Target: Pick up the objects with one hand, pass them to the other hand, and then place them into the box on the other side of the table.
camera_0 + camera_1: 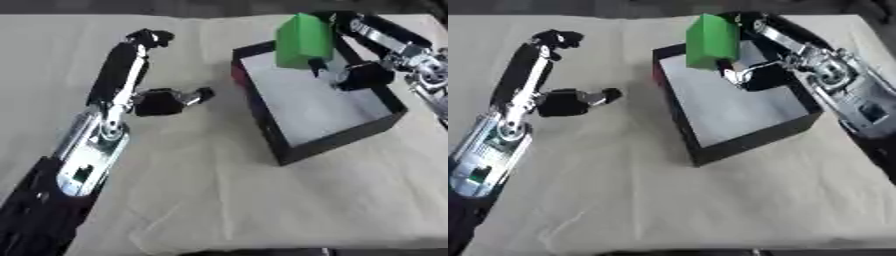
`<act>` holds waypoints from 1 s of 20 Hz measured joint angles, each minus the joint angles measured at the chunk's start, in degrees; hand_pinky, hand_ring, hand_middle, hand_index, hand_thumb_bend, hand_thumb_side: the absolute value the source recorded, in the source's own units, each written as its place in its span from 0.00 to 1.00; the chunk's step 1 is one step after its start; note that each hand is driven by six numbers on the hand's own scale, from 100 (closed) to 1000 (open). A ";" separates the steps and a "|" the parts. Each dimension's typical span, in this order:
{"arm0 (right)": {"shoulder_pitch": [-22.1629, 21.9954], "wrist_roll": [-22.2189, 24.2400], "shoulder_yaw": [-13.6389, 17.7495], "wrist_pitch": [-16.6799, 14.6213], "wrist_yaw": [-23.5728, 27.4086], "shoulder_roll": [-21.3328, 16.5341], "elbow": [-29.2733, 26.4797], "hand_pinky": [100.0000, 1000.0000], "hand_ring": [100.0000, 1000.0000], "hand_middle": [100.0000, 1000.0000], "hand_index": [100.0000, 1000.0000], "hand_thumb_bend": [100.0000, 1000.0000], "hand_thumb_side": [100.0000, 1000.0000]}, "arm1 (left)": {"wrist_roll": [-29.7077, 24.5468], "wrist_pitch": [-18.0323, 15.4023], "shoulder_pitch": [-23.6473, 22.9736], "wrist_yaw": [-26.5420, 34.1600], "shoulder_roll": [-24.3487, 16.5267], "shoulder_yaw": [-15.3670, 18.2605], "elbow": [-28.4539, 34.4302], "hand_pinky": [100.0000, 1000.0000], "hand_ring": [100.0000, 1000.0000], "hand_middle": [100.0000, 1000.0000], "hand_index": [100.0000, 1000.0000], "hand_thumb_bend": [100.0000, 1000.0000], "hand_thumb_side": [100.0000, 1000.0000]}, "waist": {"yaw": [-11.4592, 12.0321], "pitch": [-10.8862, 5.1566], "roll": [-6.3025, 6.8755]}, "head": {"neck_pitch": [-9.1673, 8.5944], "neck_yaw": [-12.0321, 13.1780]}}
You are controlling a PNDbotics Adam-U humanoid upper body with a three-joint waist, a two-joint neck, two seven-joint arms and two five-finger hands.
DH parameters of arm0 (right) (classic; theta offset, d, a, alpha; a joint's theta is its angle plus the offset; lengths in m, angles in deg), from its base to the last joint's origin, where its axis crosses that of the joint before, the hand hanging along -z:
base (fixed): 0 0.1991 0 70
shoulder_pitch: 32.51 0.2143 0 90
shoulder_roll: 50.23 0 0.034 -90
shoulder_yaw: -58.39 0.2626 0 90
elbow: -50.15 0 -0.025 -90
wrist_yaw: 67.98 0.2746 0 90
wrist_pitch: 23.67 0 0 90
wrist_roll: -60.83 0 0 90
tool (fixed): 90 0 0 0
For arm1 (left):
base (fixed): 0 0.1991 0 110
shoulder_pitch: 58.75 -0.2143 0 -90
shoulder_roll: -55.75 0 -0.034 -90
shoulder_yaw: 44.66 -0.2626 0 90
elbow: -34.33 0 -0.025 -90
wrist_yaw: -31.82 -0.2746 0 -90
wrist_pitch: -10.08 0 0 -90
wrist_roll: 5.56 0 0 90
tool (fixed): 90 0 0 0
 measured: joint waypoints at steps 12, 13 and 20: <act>-0.22 3.23 0.06 2.10 -8.21 0.01 2.21 0.95 0.97 1.00 0.92 0.00 0.24 | 0.03 -0.04 0.00 0.00 0.00 -0.03 0.01 0.71 0.78 0.67 0.81 0.78 0.39 | 0.21 0.00 0.13 | 0.00 -0.19; -0.22 3.50 0.10 2.52 -8.81 0.02 2.47 0.96 0.98 1.00 0.94 0.00 0.26 | 0.04 -0.04 0.00 0.00 0.00 -0.03 0.01 0.71 0.78 0.67 0.81 0.78 0.39 | 0.24 0.00 0.13 | 0.00 -0.11; -0.24 5.59 0.36 5.58 -13.35 0.21 4.80 1.00 1.00 1.00 1.00 0.00 0.31 | 0.03 0.01 0.01 -0.01 0.03 -0.04 0.00 0.71 0.78 0.67 0.81 0.79 0.40 | 0.41 0.00 0.13 | 0.00 0.15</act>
